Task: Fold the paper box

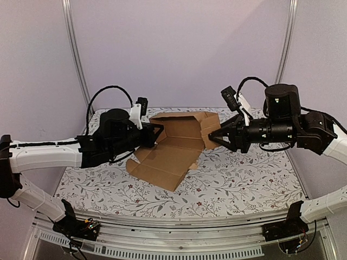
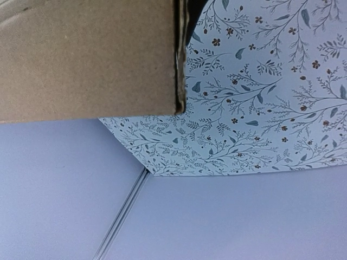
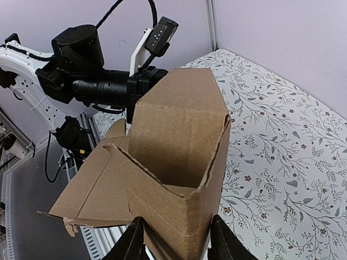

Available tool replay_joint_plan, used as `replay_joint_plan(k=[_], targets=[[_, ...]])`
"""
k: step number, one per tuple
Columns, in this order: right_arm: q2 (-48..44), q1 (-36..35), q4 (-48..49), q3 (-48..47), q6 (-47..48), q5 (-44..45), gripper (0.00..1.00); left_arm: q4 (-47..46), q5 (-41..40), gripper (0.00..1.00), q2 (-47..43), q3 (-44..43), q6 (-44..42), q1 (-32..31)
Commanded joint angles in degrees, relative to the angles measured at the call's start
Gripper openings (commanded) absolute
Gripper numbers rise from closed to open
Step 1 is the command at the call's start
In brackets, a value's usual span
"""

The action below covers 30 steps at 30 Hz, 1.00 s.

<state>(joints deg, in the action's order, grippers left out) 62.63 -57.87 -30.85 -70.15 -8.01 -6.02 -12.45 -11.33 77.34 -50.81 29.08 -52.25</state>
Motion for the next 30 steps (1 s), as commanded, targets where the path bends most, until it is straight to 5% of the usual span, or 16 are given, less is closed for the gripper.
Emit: replay_joint_plan(k=[1,13,30], targets=[[2.46,-0.42,2.41,-1.99,-0.99,-0.37,0.39,1.64,-2.3,0.0,-1.18,-0.27,-0.88,0.65],[7.4,-0.49,4.64,-2.82,-3.29,1.23,0.38,6.5,-9.05,0.0,-0.39,-2.06,-0.41,0.64],[17.22,-3.53,4.62,-6.42,-5.5,16.69,0.35,11.19,-13.96,0.0,1.8,-5.13,1.84,0.39]])
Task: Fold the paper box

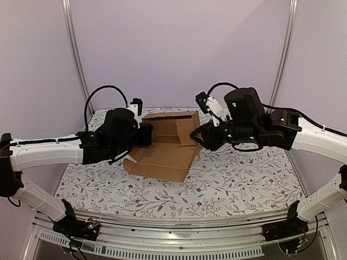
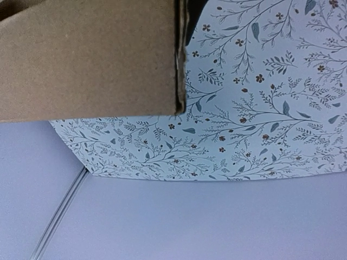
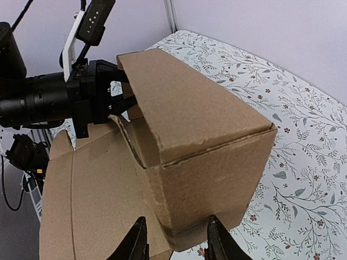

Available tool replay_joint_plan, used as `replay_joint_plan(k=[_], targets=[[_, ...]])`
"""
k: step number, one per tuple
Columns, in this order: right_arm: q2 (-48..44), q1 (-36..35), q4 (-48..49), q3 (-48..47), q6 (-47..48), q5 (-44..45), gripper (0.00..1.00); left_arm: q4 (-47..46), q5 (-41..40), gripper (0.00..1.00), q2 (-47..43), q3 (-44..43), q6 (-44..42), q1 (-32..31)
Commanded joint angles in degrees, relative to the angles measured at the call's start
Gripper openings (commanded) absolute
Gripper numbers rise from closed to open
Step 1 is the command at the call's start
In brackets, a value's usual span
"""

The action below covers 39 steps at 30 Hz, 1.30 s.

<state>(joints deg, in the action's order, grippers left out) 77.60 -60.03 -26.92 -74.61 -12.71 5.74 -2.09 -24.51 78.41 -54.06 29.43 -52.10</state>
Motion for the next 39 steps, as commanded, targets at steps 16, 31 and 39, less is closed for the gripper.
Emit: replay_joint_plan(k=[16,31,39], targets=[[9.7,-3.9,4.36,-6.0,-5.89,23.43,0.37,5.76,-7.92,0.0,2.76,-4.91,1.69,-4.47],[15.75,-6.49,4.92,-9.07,-6.76,33.2,0.31,9.33,-13.98,0.0,4.1,-7.4,5.55,-9.17],[18.68,-6.9,5.91,-10.02,-8.41,37.7,0.32,9.79,-14.16,0.0,3.71,-7.98,6.09,-9.77]])
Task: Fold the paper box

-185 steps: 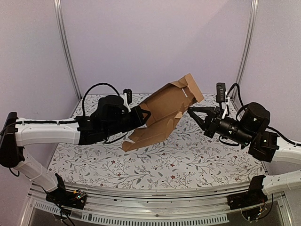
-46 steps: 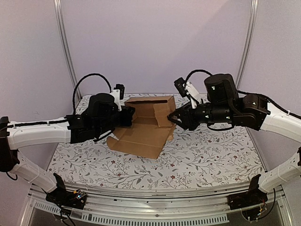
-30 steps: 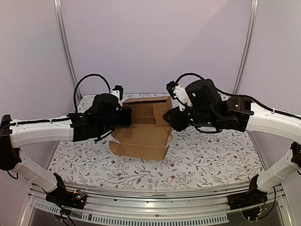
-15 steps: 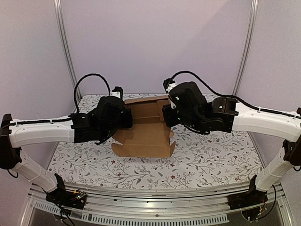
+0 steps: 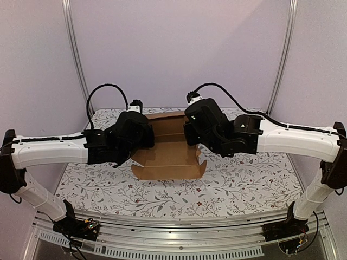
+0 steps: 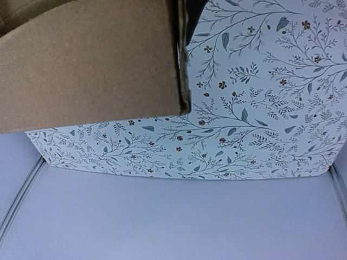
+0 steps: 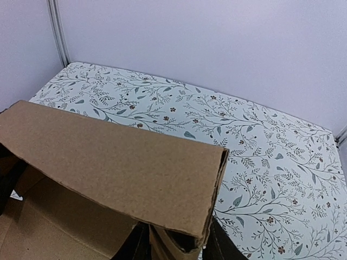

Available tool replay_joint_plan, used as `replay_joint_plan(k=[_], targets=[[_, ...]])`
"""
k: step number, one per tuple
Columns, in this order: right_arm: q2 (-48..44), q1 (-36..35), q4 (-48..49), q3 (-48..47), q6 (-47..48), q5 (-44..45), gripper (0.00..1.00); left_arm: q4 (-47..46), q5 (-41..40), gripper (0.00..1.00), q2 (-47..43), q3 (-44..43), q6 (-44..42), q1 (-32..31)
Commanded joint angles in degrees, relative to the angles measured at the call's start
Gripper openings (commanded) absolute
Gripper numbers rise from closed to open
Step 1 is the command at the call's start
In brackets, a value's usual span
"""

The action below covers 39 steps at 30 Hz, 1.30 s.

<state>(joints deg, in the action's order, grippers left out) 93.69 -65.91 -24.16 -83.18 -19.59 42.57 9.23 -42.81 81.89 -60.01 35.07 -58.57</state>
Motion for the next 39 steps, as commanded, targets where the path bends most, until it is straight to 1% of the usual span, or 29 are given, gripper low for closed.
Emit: replay_joint_plan(k=[1,8,12,17,22,31,33,36,37,39], targets=[[2.91,-1.05,3.4,-1.5,-1.58,1.32,0.32,-1.5,4.13,0.0,0.09,-2.04,0.44,-3.37],[5.42,-1.04,4.23,-3.08,-1.5,3.36,0.27,-1.02,3.87,0.0,-0.15,-2.13,0.95,-3.83],[6.71,-1.0,4.44,-4.25,-1.76,3.14,0.21,-1.06,3.94,0.0,0.03,-2.14,1.14,-3.92],[7.35,-1.02,4.53,-4.8,-1.59,2.64,0.0,-1.06,4.02,0.0,0.11,-2.3,1.12,-4.01],[7.21,-1.06,4.48,-4.82,-1.83,2.39,0.0,-0.98,3.7,0.0,0.24,-2.43,1.0,-4.07],[7.89,-1.55,4.08,-5.47,-2.59,4.45,0.0,-0.6,4.86,0.01,1.44,-3.73,1.14,-4.1],[8.04,-1.54,3.62,-6.07,-2.57,5.27,0.0,-0.25,5.1,0.06,2.05,-4.41,1.31,-4.1],[8.9,-1.53,2.67,-7.67,-2.13,6.15,0.0,0.57,4.98,0.1,2.85,-5.16,1.83,-4.19],[9.23,-1.53,2.59,-7.96,-2.0,6.18,0.0,0.72,4.82,0.13,3.05,-5.34,2.04,-4.19],[9.46,-1.42,2.57,-8.37,-1.79,6.34,0.0,1.02,4.47,0.15,3.24,-5.47,2.28,-4.19]])
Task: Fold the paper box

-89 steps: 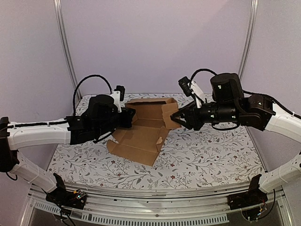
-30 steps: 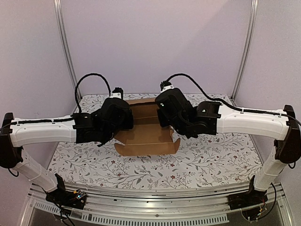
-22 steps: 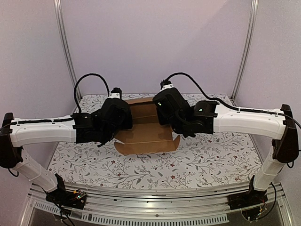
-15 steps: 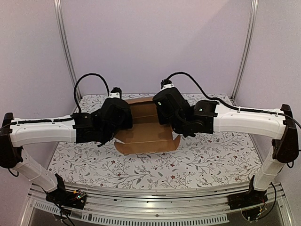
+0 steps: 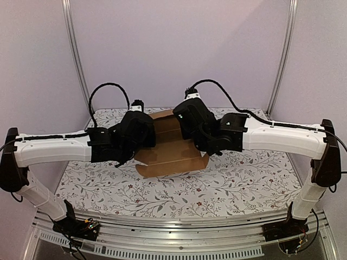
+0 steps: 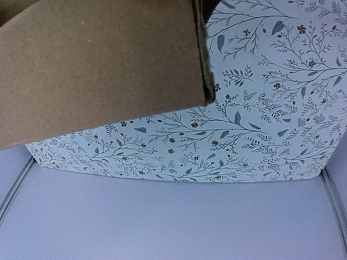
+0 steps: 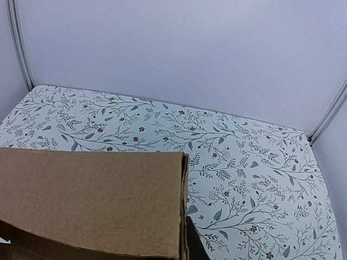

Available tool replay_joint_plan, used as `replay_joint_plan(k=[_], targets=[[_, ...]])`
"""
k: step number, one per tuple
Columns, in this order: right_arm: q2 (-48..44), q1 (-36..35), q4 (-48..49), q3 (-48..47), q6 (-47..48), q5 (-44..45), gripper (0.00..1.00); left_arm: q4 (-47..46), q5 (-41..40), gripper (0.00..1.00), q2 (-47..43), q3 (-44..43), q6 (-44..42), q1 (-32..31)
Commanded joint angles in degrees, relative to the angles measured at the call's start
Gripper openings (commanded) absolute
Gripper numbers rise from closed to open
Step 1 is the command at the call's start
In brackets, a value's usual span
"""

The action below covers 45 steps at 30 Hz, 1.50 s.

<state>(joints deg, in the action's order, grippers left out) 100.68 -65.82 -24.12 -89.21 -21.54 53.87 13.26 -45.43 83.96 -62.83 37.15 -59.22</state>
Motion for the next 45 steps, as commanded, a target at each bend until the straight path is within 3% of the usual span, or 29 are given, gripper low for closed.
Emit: replay_joint_plan(k=[1,28,33,39,45], targets=[[2.49,-1.5,2.52,-2.43,0.24,-4.92,0.0,-2.9,6.96,0.15,1.2,-2.65,0.28,-3.53],[1.59,1.57,3.99,1.3,1.23,-8.61,0.0,3.34,-1.28,0.43,-2.94,-0.4,-0.27,-3.06],[1.05,3.11,4.19,2.96,1.61,-9.44,0.0,4.3,3.58,0.51,-5.01,-0.37,-3.37,-2.68],[0.0,6.11,6.8,6.5,1.62,-12.95,0.0,7.12,6.18,0.54,-8.15,0.85,-4.15,-2.66],[-2.36,9.15,21.48,16.68,8.15,-21.92,0.0,6.42,11.27,0.55,-11.65,3.07,-11.49,-2.11]])
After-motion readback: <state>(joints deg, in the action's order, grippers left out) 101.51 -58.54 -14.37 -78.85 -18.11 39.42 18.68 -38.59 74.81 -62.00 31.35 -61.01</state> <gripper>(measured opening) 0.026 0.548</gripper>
